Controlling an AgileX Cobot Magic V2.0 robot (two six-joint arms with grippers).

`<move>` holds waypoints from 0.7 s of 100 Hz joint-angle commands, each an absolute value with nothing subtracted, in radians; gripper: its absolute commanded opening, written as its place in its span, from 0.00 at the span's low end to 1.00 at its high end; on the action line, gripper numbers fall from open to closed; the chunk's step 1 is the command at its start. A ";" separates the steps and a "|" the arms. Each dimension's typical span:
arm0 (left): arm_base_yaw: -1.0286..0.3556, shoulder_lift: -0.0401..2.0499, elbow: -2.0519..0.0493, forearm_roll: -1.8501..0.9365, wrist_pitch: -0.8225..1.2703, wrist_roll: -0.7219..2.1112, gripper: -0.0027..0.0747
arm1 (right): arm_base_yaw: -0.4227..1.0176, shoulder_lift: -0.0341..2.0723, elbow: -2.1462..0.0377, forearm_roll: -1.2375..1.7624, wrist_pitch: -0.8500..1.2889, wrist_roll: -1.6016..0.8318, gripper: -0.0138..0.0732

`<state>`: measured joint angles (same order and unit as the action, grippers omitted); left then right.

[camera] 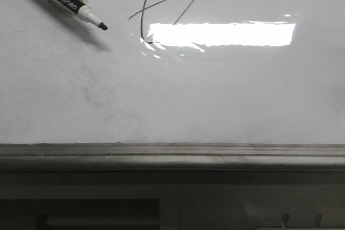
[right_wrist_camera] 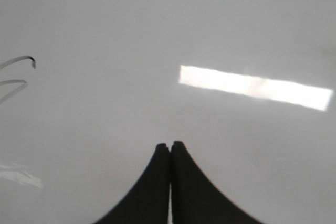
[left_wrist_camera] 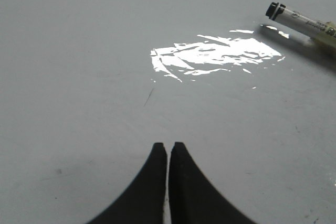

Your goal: Write number 6 on whiteboard

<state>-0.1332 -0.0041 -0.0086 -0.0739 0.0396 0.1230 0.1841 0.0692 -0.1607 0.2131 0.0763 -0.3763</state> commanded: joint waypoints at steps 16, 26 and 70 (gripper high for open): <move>-0.142 -0.035 0.039 -0.080 -0.035 0.113 0.01 | 0.011 0.034 -0.039 0.044 -0.024 -0.245 0.08; -0.142 -0.035 0.039 -0.080 -0.035 0.113 0.01 | -0.018 -0.022 0.007 0.021 -0.024 -0.221 0.08; -0.142 -0.035 0.039 -0.080 -0.035 0.113 0.01 | -0.019 -0.030 0.032 -0.025 0.006 -0.221 0.08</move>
